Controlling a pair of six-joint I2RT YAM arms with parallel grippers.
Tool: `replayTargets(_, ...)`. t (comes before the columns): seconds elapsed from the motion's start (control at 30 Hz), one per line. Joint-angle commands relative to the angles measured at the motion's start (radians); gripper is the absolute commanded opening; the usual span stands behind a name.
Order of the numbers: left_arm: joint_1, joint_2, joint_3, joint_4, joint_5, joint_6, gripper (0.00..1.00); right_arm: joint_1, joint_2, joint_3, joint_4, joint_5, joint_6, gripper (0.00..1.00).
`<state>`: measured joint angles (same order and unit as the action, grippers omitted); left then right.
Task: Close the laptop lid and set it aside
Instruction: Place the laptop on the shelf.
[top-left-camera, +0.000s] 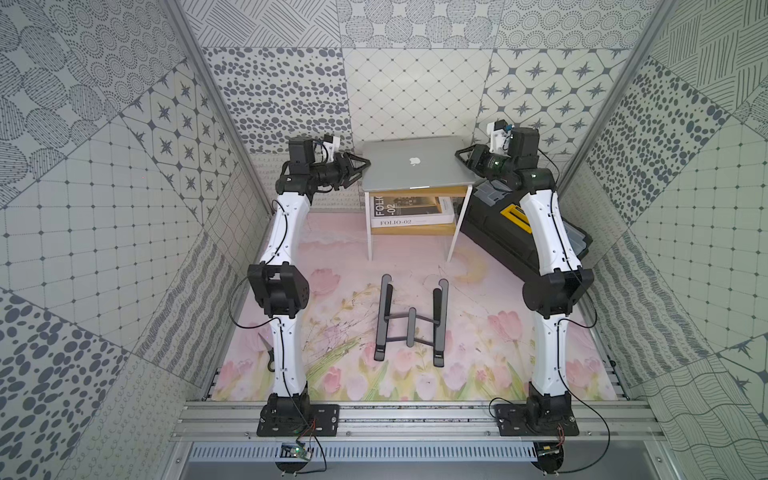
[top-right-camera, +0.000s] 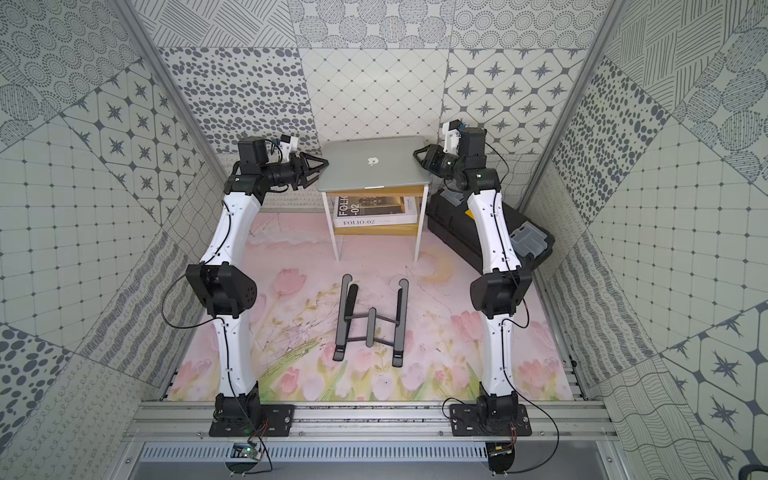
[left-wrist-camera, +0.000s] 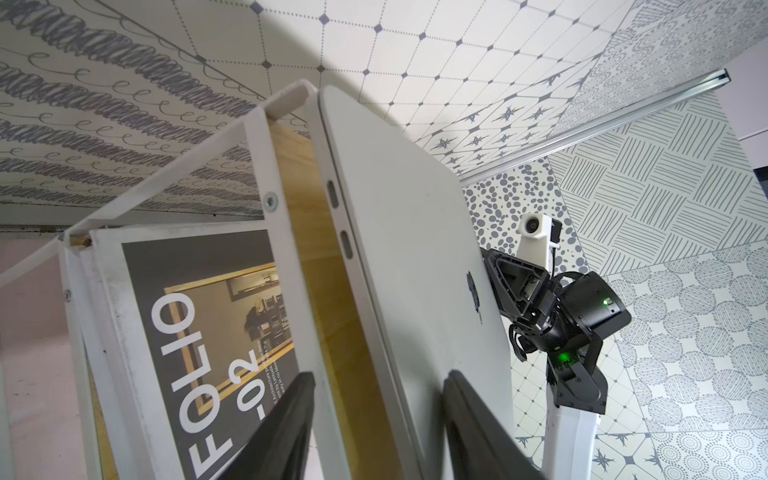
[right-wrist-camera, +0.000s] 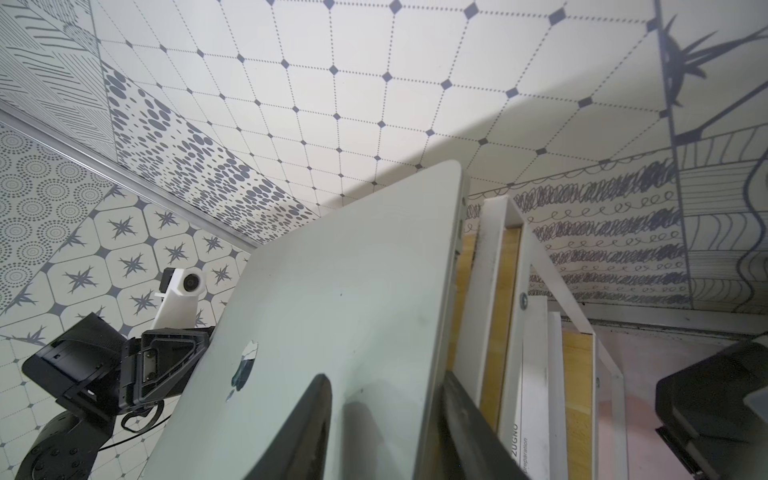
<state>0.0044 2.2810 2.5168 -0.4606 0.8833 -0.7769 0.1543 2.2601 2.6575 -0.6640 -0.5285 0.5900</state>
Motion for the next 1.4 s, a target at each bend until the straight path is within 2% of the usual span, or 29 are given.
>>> replayTargets(0.0, 0.014, -0.016, -0.003, -0.021, -0.018, 0.018, 0.54, 0.017, -0.008, -0.006, 0.047, 0.009, -0.038, 0.45)
replayTargets(0.1, 0.016, -0.019, -0.002, -0.025, -0.022, 0.021, 0.55, 0.018, -0.016, -0.021, 0.047, 0.022, -0.052, 0.46)
replayTargets(0.4, 0.022, -0.018, -0.003, -0.036, -0.033, 0.029, 0.56, 0.018, -0.044, -0.067, 0.039, 0.050, -0.115, 0.63)
replayTargets(0.57, 0.027, -0.023, -0.003, -0.041, -0.038, 0.037, 0.59, 0.017, -0.050, -0.074, 0.036, 0.060, -0.142, 0.69)
replayTargets(0.8, 0.046, -0.075, -0.004, -0.048, -0.054, 0.067, 0.79, 0.008, -0.091, -0.076, 0.015, 0.081, -0.168, 0.79)
replayTargets(1.07, 0.056, -0.290, -0.053, -0.108, -0.205, 0.182, 0.88, 0.008, -0.256, -0.145, -0.002, 0.093, -0.209, 0.97)
replayTargets(1.23, 0.033, -0.516, -0.254, -0.105, -0.375, 0.271, 0.97, 0.023, -0.413, -0.251, -0.011, 0.115, -0.240, 0.97)
replayTargets(1.37, -0.032, -0.726, -0.450, -0.078, -0.548, 0.398, 0.99, 0.042, -0.586, -0.432, -0.009, 0.136, -0.281, 0.97)
